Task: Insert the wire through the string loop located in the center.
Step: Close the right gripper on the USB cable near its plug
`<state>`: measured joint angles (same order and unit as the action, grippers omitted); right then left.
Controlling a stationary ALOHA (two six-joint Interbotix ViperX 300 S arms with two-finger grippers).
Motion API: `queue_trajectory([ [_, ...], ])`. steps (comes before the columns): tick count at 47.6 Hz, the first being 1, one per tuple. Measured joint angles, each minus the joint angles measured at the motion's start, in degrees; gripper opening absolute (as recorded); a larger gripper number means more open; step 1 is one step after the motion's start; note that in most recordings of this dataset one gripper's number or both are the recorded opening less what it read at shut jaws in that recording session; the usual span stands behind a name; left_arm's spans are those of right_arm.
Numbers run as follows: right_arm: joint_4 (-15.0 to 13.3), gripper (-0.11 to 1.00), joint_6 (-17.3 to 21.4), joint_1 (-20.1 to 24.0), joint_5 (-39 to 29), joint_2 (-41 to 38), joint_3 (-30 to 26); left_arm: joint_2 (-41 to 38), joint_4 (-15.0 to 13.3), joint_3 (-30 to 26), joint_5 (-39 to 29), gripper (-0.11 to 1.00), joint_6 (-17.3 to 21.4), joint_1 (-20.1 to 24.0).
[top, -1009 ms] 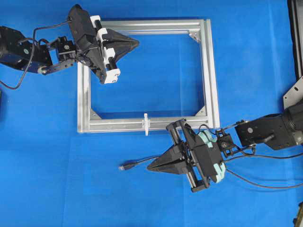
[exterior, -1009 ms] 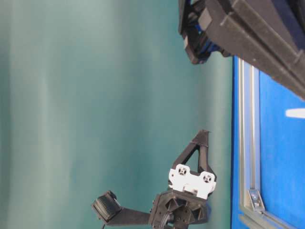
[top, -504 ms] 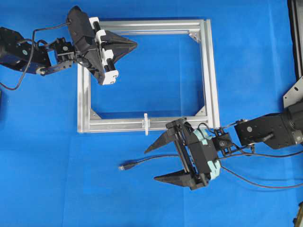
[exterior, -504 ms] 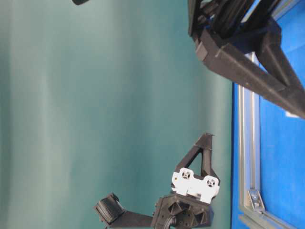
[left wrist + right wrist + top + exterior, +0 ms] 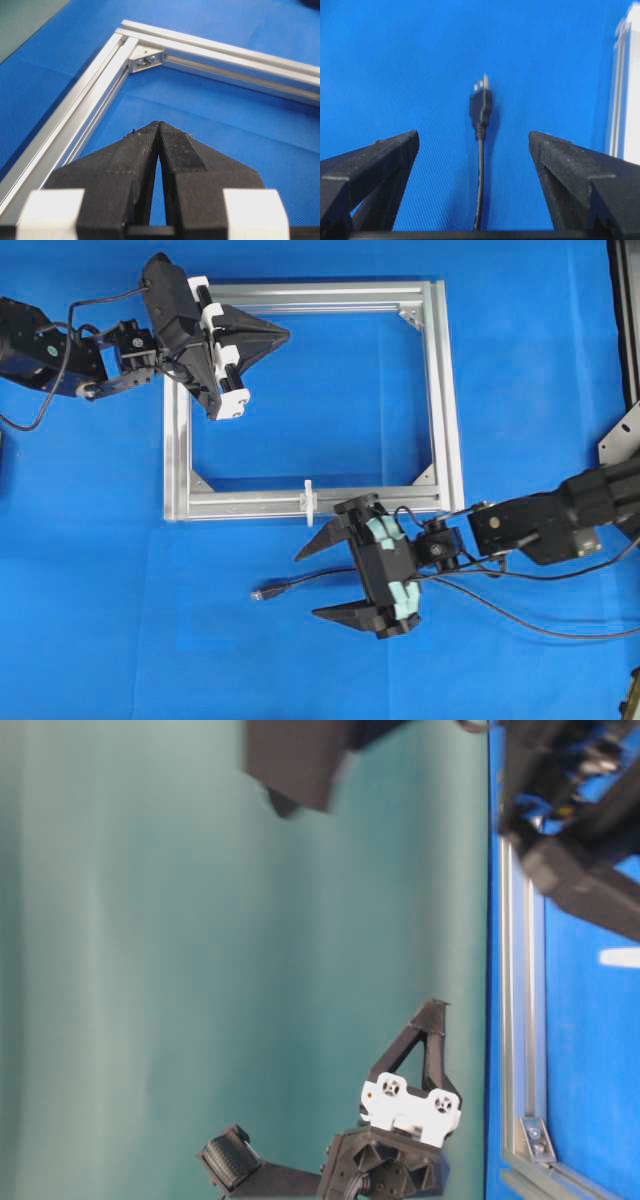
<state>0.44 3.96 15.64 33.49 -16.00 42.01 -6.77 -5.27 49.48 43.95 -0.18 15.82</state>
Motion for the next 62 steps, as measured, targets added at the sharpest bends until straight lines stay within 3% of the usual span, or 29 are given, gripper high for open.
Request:
queue_trajectory([
  [11,3.1,0.85,0.0,0.0,-0.1,-3.7,-0.6,0.0,0.0,0.0,-0.5,0.0,0.0,0.0],
  [23,3.7,0.77,0.0,0.1,0.0,-4.4,-0.8,0.0,0.0,0.0,-0.6,0.0,0.0,0.0],
  [27,3.8,0.64,0.1,0.2,0.0,-4.4,-0.9,0.0,0.0,0.0,-0.6,0.0,0.0,0.0],
  [37,3.8,0.11,0.0,0.1,0.0,-4.4,-0.9,0.1,0.0,0.0,-0.6,0.0,0.0,0.1],
  [41,3.7,-0.01,-0.3,0.1,-0.1,-4.4,-1.0,0.0,0.0,0.0,-0.8,0.0,0.0,0.2],
  [62,3.7,-0.02,-0.3,0.1,-0.2,-4.3,-1.0,0.0,0.1,0.0,-1.1,0.0,0.0,0.3],
])
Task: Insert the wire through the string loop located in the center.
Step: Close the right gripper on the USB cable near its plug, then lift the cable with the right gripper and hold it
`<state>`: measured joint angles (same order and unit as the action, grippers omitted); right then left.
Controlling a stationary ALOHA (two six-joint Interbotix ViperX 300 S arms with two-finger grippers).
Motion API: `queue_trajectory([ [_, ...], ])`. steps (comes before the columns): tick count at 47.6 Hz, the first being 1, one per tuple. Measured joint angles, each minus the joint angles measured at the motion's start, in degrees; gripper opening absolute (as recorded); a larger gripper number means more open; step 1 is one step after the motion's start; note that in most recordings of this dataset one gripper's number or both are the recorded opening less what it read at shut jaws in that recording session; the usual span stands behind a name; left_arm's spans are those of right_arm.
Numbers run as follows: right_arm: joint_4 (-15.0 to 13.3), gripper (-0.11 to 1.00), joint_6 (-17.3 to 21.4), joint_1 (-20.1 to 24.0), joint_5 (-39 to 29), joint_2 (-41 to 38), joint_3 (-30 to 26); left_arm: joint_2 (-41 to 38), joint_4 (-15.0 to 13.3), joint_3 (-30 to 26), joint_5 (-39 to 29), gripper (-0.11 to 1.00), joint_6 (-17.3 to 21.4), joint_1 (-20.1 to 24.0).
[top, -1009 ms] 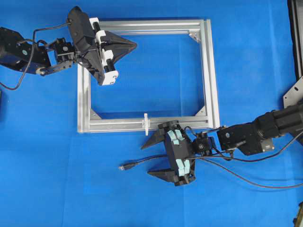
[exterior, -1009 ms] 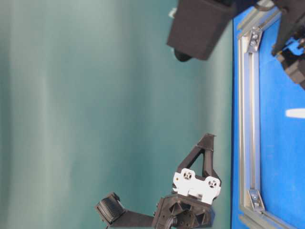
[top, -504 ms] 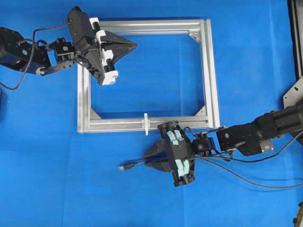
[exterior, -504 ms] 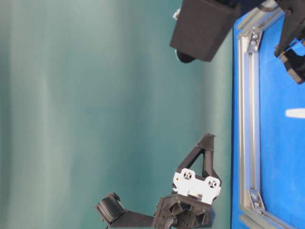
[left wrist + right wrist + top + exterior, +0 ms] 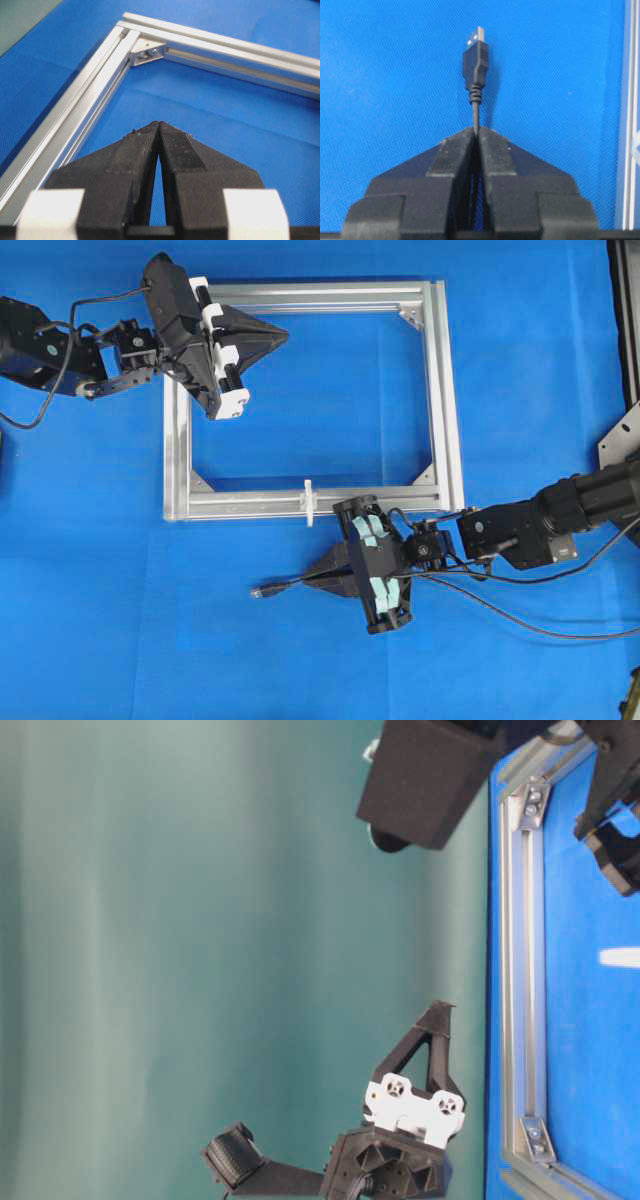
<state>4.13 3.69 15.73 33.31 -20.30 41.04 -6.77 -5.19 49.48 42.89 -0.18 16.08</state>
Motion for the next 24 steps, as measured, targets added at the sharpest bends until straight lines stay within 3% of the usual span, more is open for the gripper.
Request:
queue_trajectory([
  [10,0.1,-0.02,0.1,-0.1,-3.4,2.0,0.0,0.0,0.0,0.0,0.0,0.0,0.0,0.0],
  [24,0.1,-0.02,0.0,0.2,-11.2,11.3,-0.1,0.0,0.0,0.0,-0.3,0.0,0.0,0.0],
])
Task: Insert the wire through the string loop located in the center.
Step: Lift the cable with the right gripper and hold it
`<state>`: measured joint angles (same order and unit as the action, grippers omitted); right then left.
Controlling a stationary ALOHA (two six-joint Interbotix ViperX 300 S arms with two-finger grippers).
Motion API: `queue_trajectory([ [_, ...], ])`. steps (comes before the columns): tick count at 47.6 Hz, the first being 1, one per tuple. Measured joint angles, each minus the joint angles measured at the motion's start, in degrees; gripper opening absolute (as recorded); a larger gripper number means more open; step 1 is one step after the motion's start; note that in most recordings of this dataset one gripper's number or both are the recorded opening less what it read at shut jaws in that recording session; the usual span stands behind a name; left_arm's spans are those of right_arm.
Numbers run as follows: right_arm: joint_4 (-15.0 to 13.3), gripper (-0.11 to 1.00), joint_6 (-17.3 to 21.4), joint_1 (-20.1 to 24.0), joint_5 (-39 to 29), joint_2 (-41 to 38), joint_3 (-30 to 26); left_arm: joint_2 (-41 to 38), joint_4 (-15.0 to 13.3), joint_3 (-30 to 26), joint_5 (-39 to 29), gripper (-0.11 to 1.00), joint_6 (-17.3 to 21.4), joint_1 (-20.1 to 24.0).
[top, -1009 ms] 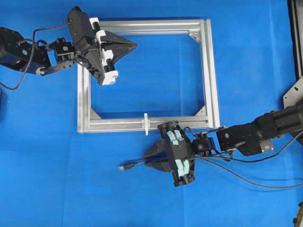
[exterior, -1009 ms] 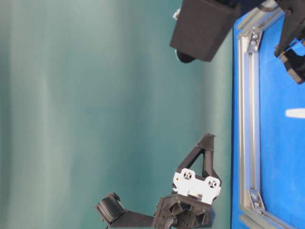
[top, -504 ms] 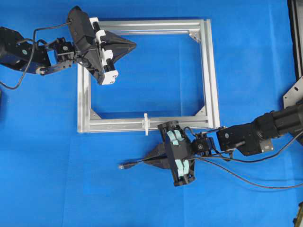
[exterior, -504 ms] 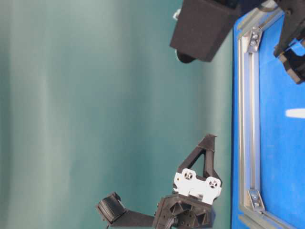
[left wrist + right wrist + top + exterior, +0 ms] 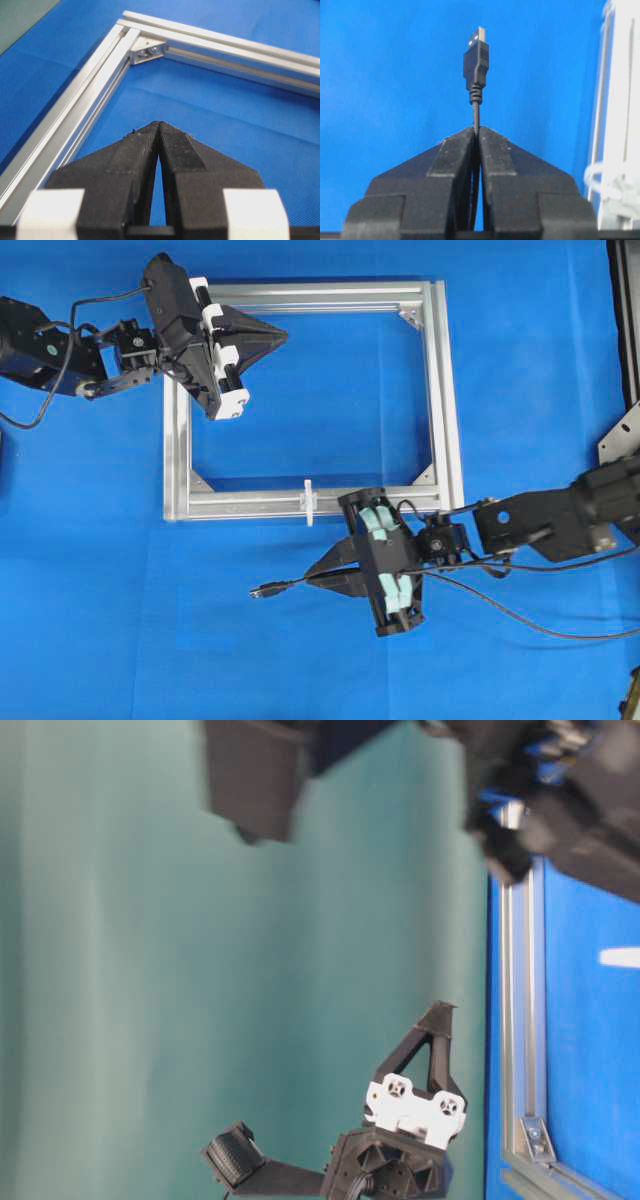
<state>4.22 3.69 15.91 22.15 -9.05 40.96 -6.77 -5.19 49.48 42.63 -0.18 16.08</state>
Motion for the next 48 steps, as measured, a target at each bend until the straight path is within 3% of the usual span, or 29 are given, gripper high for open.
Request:
queue_trajectory([
  [11,-0.4,-0.02,0.0,0.4,-4.0,4.6,-0.1,0.0,-0.1,0.2,-0.1,0.0,-0.1,0.0],
  [48,-0.4,-0.02,0.0,0.4,-4.9,4.7,-0.2,0.1,0.0,0.3,-0.1,0.0,-0.1,0.0],
])
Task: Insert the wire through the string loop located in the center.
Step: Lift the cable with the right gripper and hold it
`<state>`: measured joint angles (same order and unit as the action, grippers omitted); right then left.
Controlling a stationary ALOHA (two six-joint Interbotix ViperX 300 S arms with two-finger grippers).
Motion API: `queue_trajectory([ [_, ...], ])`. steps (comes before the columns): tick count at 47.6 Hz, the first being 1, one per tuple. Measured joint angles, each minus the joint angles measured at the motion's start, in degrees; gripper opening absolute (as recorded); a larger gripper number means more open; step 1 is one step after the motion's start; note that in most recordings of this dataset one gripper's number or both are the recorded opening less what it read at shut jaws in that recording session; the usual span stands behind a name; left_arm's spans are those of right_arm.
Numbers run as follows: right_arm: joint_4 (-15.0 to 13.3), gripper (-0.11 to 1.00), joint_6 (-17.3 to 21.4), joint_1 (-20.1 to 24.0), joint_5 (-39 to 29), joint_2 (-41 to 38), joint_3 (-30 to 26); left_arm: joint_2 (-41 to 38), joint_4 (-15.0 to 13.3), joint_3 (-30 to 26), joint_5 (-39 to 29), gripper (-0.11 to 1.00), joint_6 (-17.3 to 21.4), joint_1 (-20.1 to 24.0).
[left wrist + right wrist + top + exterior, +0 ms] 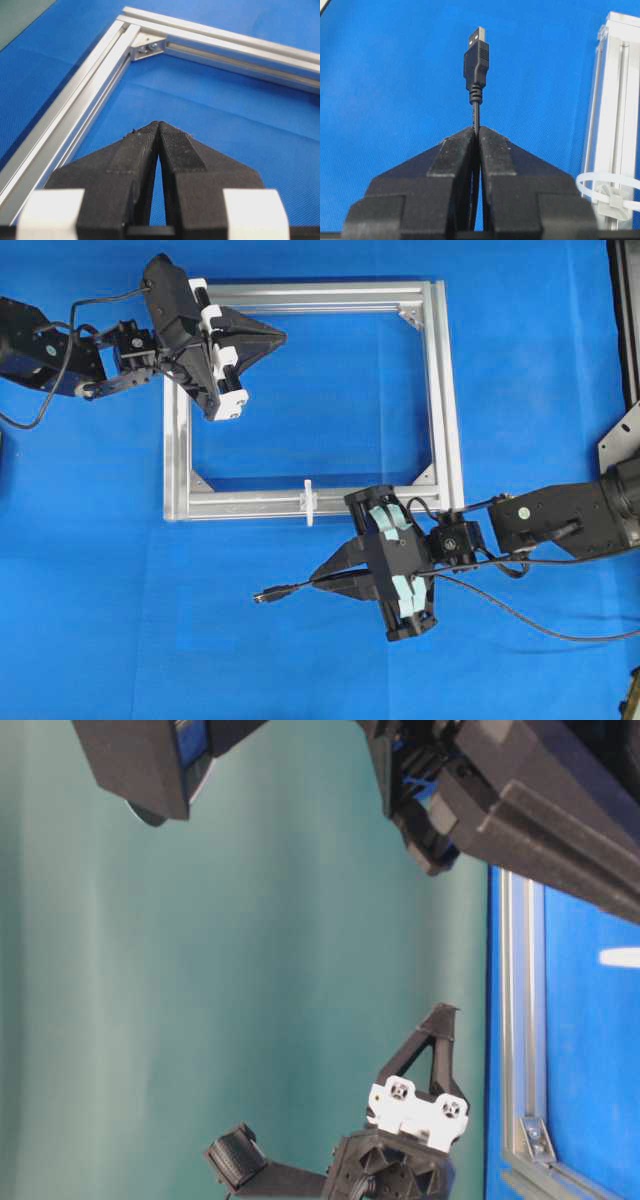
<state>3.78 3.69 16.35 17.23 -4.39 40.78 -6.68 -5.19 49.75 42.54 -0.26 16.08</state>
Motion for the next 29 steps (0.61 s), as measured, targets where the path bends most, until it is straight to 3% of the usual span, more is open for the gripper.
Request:
queue_trajectory([
  [29,0.0,-0.02,0.0,0.0,-0.4,0.0,0.0,0.0,0.0,0.2,-0.1,0.0,0.0,0.0],
])
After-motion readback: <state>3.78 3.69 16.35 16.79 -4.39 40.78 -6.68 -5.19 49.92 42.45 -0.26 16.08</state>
